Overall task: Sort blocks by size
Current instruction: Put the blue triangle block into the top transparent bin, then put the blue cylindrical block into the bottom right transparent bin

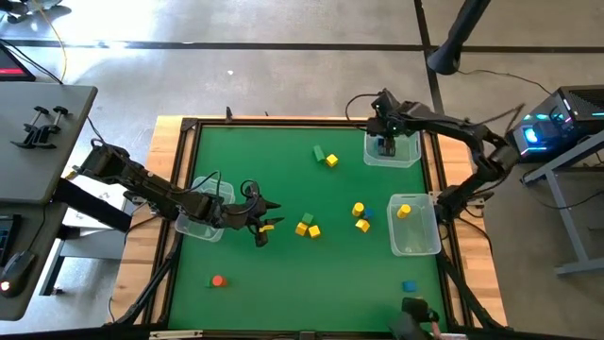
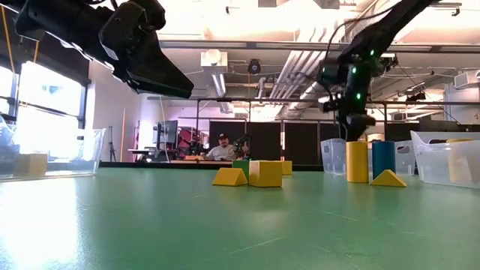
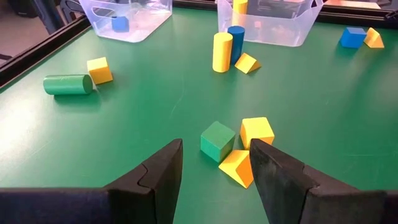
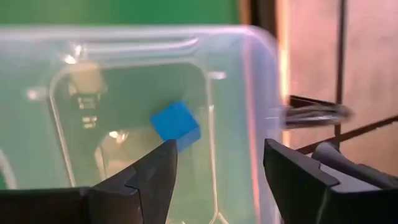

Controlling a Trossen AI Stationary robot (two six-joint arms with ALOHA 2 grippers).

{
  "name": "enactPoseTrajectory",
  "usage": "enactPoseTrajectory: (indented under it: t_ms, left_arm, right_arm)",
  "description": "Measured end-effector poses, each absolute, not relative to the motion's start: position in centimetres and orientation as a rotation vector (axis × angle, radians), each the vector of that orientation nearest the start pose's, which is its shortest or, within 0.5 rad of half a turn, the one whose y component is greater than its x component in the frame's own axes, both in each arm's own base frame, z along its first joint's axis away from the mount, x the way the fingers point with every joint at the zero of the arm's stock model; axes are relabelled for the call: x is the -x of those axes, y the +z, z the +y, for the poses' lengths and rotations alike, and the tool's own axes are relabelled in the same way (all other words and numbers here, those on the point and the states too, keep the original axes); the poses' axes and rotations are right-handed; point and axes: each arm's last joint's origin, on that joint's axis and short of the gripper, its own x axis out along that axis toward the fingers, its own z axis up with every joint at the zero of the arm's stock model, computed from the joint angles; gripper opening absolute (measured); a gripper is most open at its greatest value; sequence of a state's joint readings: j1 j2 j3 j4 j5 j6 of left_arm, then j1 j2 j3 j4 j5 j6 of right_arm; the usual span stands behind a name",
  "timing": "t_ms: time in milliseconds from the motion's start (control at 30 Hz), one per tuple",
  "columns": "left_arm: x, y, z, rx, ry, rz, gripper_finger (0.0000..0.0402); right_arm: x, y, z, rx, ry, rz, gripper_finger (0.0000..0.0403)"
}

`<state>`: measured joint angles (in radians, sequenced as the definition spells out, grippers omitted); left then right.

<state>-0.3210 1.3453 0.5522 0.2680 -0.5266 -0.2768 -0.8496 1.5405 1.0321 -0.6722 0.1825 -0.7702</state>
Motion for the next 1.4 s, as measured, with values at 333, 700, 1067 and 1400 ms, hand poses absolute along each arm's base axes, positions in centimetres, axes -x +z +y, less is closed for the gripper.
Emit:
enactPoseTrajectory:
  t_ms: [333, 700, 1067, 1400]
  left_arm:
    - [-24.7, 18.2, -6.7, 0.054, 0.264, 0.446, 0.0172]
    - [-24.7, 18.2, -6.7, 0.054, 0.264, 0.447, 0.0172]
    - [-24.7, 18.1, -6.7, 0.050, 0.264, 0.454, 0.0172]
    - [-24.7, 18.2, -6.7, 0.041, 0.269, 0.447, 0.0172]
  right_arm:
    - [-20.6, 25.9, -16.4, 0.262, -0.416, 1.204, 0.0228]
    - [-24.0, 27.6, -8.7, 0.286, -0.284, 1.025, 0.0228]
    - [-25.7, 22.9, -2.4, 0.139, -0.418, 0.738, 0.0188]
    - [-25.6, 21.5, -0.1, -0.227, -0.292, 0.686, 0.0181]
